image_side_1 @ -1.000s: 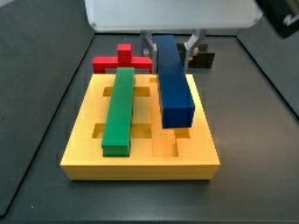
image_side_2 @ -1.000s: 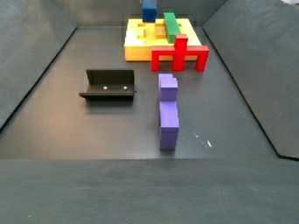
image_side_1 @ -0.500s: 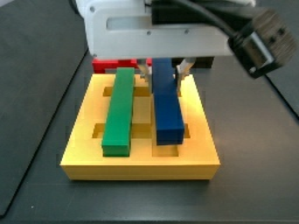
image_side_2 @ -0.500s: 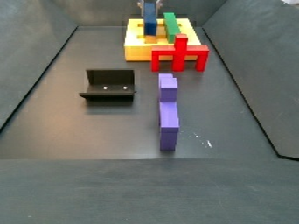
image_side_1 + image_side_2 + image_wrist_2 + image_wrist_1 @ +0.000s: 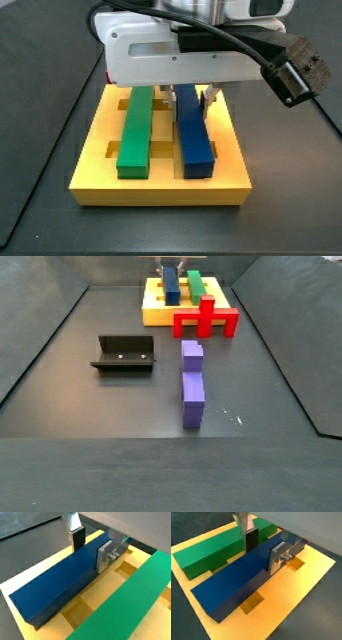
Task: Pick up the blue object. Move up. Move to above the board. Insert the blue object.
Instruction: Insert the blue object.
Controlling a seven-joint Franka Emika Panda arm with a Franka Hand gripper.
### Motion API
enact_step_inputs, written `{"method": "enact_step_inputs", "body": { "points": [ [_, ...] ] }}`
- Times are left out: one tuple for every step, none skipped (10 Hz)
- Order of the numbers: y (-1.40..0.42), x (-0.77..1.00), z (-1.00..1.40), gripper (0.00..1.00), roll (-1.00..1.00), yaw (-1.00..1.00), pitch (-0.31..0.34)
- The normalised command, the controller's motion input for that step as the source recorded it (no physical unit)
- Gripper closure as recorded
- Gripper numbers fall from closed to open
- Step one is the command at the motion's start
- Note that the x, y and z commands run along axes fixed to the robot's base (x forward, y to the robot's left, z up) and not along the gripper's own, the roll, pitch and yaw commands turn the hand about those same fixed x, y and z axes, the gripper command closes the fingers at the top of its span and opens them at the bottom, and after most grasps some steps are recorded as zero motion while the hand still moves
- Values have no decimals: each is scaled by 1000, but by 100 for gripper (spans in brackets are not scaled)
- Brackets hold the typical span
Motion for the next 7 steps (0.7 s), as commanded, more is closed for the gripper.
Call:
{"method": "enact_step_inputs", "body": {
  "points": [
    [0,149,-311,100,0,-86,0],
    [40,6,-277,100,0,-151,0],
    [46,0,-200,100,0,-194,0],
    [66,-149,-171,100,0,-180,0],
    [83,-189,-140,100,13,-297,0],
    [74,-129,-171,100,0,-451,0],
    [46,-83,-174,100,0,-471,0]
  ]
}}
